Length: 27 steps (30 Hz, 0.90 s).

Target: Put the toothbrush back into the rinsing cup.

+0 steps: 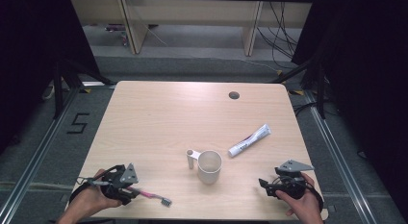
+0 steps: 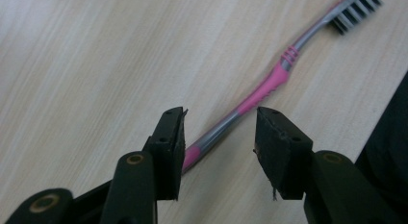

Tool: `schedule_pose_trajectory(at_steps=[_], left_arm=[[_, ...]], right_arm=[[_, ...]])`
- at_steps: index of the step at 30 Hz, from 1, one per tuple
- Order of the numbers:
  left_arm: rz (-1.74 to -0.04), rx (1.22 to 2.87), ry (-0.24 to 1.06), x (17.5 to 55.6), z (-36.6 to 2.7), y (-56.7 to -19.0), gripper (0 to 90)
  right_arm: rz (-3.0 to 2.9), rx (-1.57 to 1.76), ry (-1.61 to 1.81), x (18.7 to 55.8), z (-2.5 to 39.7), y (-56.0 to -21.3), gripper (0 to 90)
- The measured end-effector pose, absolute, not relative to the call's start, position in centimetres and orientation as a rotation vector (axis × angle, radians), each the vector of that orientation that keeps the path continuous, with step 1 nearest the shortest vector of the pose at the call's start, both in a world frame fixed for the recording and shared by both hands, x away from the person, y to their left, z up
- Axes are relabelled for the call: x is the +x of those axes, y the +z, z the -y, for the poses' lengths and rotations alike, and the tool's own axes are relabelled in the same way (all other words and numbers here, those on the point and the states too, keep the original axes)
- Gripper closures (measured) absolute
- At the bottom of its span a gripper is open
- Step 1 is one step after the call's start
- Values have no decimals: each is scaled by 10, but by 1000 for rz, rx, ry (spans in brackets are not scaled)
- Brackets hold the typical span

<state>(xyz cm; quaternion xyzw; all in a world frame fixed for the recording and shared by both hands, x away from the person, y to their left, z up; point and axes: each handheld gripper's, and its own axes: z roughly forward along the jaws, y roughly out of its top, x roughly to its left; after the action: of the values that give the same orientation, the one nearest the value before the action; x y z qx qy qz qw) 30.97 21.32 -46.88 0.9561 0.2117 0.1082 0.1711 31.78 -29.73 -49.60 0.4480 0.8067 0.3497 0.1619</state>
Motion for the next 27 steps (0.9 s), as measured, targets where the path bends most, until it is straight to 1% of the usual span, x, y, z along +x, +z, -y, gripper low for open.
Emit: schedule_pose_trajectory(at_steps=[1,4,5,12,13,14,15,17,19,23,27], left_arm=[[-587,2733,295,310,-209,-469,553],[-531,2787,259,312,-201,-470,568],[-540,2802,233,313,-196,-472,571],[-500,2870,179,318,-189,-478,613],[-506,2864,169,318,-188,-479,642],[-509,2873,155,319,-186,-480,653],[-537,2877,111,319,-184,-480,671],[-551,2880,89,319,-183,-480,701],[-562,2893,65,320,-181,-481,724],[-566,2902,55,323,-179,-481,774],[-582,2904,46,324,-178,-481,807]], right_arm=[[-2297,1277,951,317,299,-494,213],[-2308,1298,991,317,297,-495,213],[-2303,1311,965,316,297,-494,213],[-2310,1322,969,316,296,-494,213],[-2312,1320,970,316,296,-494,213],[-2310,1314,970,316,297,-494,213],[-2310,1314,969,316,297,-494,214],[-2318,1281,959,317,299,-494,214],[-2317,1324,976,316,296,-494,214],[-2311,1291,968,316,297,-495,215],[-2319,1288,974,316,297,-496,216]])
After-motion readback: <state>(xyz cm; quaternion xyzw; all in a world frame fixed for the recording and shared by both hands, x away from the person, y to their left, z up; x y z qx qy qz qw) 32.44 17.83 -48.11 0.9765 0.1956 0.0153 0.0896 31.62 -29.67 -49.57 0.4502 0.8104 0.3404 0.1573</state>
